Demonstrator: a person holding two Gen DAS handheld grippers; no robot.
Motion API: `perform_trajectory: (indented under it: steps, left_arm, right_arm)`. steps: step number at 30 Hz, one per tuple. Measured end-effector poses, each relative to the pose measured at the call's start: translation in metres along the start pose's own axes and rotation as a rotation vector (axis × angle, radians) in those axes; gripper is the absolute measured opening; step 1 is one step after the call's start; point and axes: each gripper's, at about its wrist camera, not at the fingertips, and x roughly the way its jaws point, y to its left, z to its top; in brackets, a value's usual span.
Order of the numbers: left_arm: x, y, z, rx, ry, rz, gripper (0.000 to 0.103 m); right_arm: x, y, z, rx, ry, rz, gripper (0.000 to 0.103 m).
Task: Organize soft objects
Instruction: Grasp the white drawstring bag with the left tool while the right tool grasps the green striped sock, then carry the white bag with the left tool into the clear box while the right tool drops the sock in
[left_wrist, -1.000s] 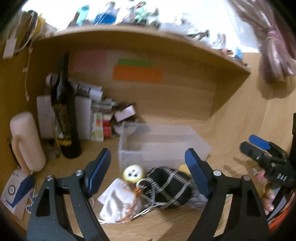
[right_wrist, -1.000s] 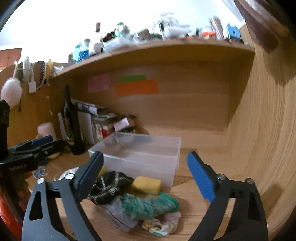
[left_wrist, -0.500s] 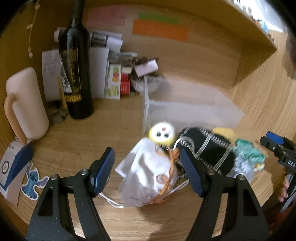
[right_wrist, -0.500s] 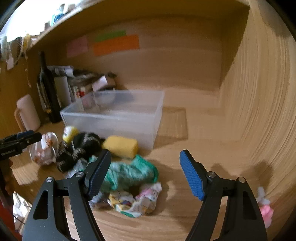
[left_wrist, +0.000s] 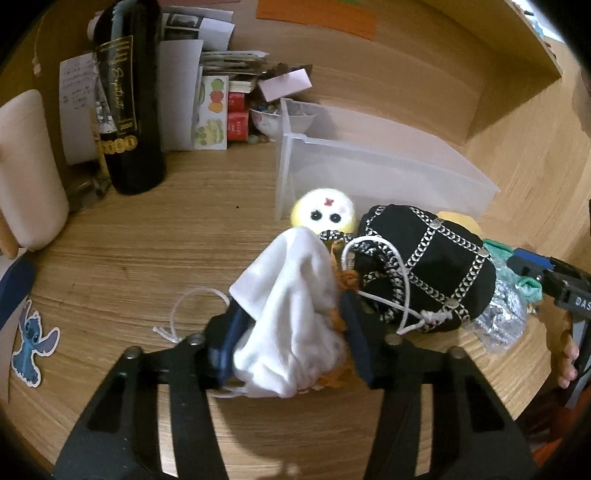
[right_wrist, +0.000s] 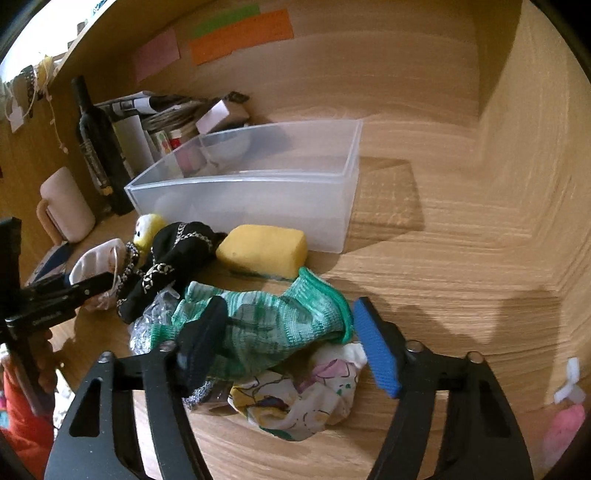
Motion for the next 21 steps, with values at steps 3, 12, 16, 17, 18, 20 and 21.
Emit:
perform_trajectory:
  steps: [3, 12, 16, 17, 18, 20, 21]
  left_arm:
    - [-0.002, -0.003, 0.000, 0.010, -0.004, 0.000, 0.036]
    - [-0.027, -0.007, 0.004, 0.035, -0.067, 0.033, 0.019]
    - [-0.045, -0.007, 0.011, 0.037, -0.117, 0.041, 0.019]
    - [-0.049, -0.007, 0.013, 0.039, -0.132, 0.042, 0.019]
    - [-0.054, -0.008, 0.015, 0.041, -0.148, 0.041, 0.019]
    - [-0.061, -0.009, 0.020, 0.044, -0.172, 0.038, 0.019]
    - [-0.064, -0.010, 0.023, 0.047, -0.186, 0.034, 0.019]
  right_arm:
    - [0.003, 0.001, -0.001, -0.011, 0.020, 0.006, 0.040]
    - [0.001, 0.004, -0.001, -0.062, 0.000, -0.065, 0.006]
    - [-0.009, 0.004, 0.004, -0.065, -0.050, -0.067, 0.005]
    - [-0.012, 0.004, 0.006, -0.069, -0.059, -0.070, 0.005]
    - [-0.014, 0.004, 0.008, -0.072, -0.071, -0.078, 0.005]
    - [-0.016, 0.004, 0.012, -0.078, -0.076, -0.083, 0.005]
    - [-0.013, 0.002, 0.014, -0.084, -0.052, -0.076, 0.005]
